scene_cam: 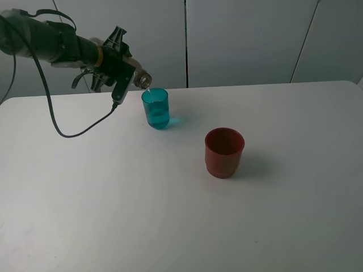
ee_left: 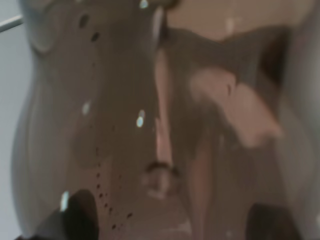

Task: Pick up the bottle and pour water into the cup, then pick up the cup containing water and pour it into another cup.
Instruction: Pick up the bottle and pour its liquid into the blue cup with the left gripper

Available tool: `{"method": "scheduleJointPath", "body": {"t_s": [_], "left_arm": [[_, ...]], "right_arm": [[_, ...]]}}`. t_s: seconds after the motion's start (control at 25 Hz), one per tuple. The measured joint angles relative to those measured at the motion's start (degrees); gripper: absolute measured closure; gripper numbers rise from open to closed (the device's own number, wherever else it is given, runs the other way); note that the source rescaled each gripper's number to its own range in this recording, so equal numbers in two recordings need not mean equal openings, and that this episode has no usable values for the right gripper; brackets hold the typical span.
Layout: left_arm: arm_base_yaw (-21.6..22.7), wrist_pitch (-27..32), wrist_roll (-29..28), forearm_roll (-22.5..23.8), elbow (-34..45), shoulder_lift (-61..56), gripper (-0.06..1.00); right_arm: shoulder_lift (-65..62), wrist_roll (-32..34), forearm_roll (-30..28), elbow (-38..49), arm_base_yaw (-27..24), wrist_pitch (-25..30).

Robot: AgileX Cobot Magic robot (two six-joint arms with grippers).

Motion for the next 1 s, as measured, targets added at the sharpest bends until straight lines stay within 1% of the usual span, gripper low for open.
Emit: {"method": "scheduleJointPath", "body": {"t_s": [0.16,0.4,0.6,1.0], "left_arm": [[0.00,-1.56,1.21,0.00,-0.22,0.00,0.91],[0.00,-2.16,1.69,0.00,-0.59,0.00,0.91],[0.00,-2.29,4.23,0.00,-0.59,0.00,0.91],[0.00,-2.29,4.69,0.00,-0.59,0.00,0.91]], "right_arm": [[0.00,0.13,0.00,0.00,0.00,0.00],[0.00,0.13,0.00,0.00,0.00,0.00],[0.00,0.13,0.00,0.00,0.00,0.00],[0.00,0.13,0.00,0.00,0.00,0.00]]}}
